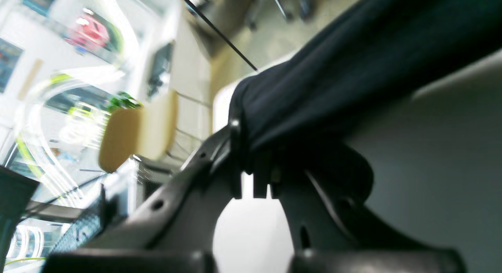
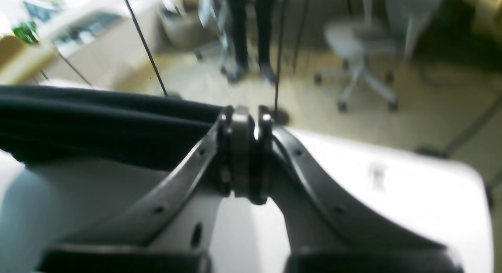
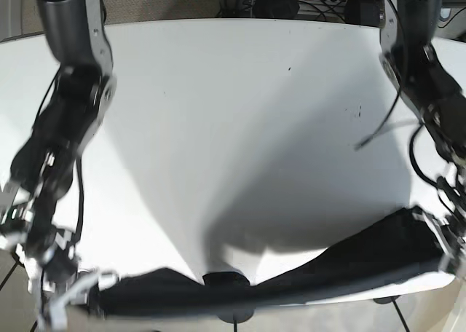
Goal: Fold the T-shirt properly
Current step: 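Lift the black garment with both grippers and swing it out, then lay the black shirt flat and release it with both grippers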
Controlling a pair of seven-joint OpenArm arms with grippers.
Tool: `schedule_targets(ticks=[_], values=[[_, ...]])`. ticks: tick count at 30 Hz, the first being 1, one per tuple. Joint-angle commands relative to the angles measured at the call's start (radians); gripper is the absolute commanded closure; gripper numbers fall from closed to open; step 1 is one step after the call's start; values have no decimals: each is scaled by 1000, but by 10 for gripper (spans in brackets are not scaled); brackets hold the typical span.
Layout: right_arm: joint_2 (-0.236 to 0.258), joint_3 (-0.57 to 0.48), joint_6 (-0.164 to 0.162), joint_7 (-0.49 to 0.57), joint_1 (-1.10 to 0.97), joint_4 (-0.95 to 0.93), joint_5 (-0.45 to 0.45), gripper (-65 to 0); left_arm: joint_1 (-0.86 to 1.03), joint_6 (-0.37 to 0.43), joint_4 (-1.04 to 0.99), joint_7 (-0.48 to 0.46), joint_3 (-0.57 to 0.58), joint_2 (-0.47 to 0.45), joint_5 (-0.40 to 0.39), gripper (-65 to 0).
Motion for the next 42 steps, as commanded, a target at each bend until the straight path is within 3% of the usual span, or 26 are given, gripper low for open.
schedule_targets(ticks=[1, 5, 8, 11, 15, 18, 19, 20, 21, 23, 27, 29, 32, 35, 42], values=[[8, 36, 7, 36, -97, 66, -1, -21, 96, 11, 56, -6, -6, -17, 15, 0], [-32, 133, 64, 36, -387, 108, -1, -21, 380, 11, 128, -8, -29, 58, 20, 0], [-34, 182, 99, 65, -569, 107, -1, -21, 549, 11, 136, -11, -81, 114, 19, 0], [-30, 196, 124, 122, -726, 108, -1, -21, 644, 11, 137, -11, -87, 130, 22, 0], [-26, 203, 129, 129, -844, 108, -1, -21, 736, 11, 162, -11, -90, 161, 22, 0], [-34, 246, 168, 126, -893, 108, -1, -22, 790, 11, 180, -9, -150, 216, 26, 0], [-34, 246, 167, 125, -907, 108, -2, -24, 797, 11, 180, -9, -150, 224, 26, 0], [-34, 246, 167, 123, -918, 110, -2, -25, 800, 11, 180, -6, -151, 227, 28, -44], [-34, 246, 164, 122, -936, 121, -2, -36, 822, 11, 180, -6, -154, 229, 28, -144], [-34, 246, 164, 122, -956, 139, -1, -149, 839, 11, 182, -6, -156, 229, 28, -250], [-34, 251, 172, 126, -964, 173, -1, -541, 839, 11, 185, -5, -156, 229, 19, -268], [-34, 248, 170, 128, -919, 165, -1, -636, 825, 11, 189, -5, -154, 230, 15, -268], [-32, 246, 162, 128, -778, 52, -11, -612, 747, 11, 200, -5, -154, 230, 12, -268], [-7, 246, 162, 125, -645, -114, -11, -579, 708, 11, 202, -5, -156, 224, -63, -268], [19, 243, 162, 129, -474, -413, -11, -575, 711, 11, 203, 23, -156, 210, -163, -268]])
